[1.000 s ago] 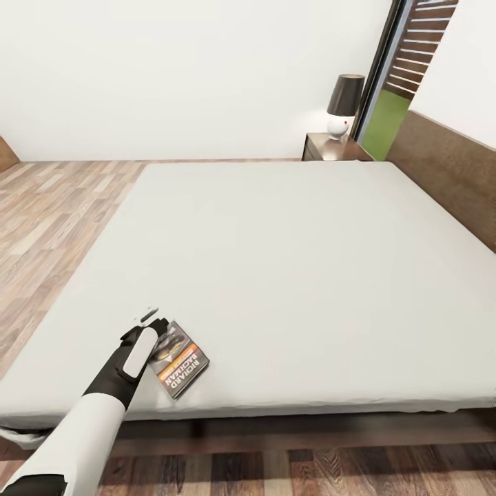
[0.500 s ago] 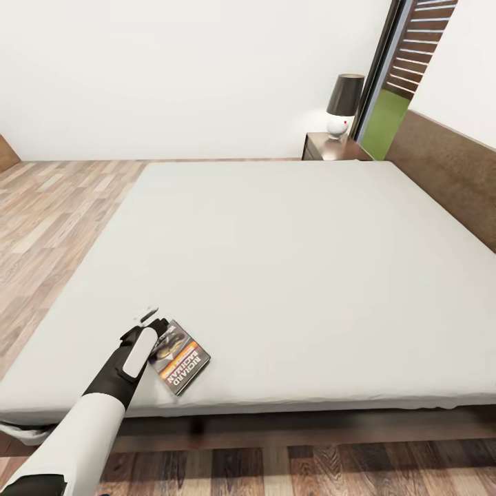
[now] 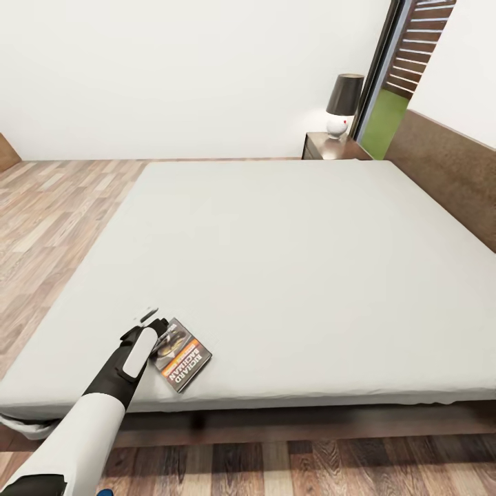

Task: In the bedroom, move the book from the bed onto either nightstand, and place the two sandals side by side next to the bed.

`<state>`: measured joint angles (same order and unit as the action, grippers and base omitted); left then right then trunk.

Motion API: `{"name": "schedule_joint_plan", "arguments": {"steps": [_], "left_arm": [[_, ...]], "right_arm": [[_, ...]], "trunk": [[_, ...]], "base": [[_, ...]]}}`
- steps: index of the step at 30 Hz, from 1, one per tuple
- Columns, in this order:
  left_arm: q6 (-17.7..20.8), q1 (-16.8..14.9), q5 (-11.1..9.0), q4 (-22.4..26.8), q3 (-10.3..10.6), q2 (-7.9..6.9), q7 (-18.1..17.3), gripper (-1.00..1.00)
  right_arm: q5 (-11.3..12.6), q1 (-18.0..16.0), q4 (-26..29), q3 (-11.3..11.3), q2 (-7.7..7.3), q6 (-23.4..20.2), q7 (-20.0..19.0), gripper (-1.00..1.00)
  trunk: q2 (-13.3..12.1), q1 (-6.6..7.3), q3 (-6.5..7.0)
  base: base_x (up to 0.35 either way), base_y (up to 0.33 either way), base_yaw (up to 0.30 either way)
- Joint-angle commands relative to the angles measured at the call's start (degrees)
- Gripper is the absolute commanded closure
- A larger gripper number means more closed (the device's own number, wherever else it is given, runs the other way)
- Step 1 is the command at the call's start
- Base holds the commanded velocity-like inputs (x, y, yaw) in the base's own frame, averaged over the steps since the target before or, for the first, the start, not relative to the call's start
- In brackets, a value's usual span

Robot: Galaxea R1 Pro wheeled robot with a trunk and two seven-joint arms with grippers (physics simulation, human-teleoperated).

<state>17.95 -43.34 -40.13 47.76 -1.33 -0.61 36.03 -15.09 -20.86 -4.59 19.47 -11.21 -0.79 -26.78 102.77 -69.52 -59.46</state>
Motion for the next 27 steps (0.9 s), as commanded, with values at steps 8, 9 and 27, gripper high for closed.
{"name": "schedule_joint_plan", "arguments": {"steps": [8,9,27], "left_arm": [[0.2,0.0,-1.2,-0.5,-0.1,-0.01,0.5,-1.00],[0.2,0.0,-1.2,-0.5,-0.1,-0.01,0.5,-1.00],[0.2,0.0,-1.2,-0.5,-0.1,-0.01,0.5,-1.00]], "right_arm": [[-0.4,-0.1,-0.1,0.5,-0.04,-0.1,-0.1,-1.00],[-0.4,-0.1,-0.1,0.5,-0.04,-0.1,-0.1,-1.00],[-0.4,-0.1,-0.1,0.5,-0.04,-0.1,-0.1,-1.00]], "trunk": [[0.0,0.00,-0.05],[0.0,0.00,-0.05],[0.0,0.00,-0.05]], "base": [[-0.002,0.000,0.000],[0.000,0.000,0.000],[-0.071,0.000,0.000]]}}
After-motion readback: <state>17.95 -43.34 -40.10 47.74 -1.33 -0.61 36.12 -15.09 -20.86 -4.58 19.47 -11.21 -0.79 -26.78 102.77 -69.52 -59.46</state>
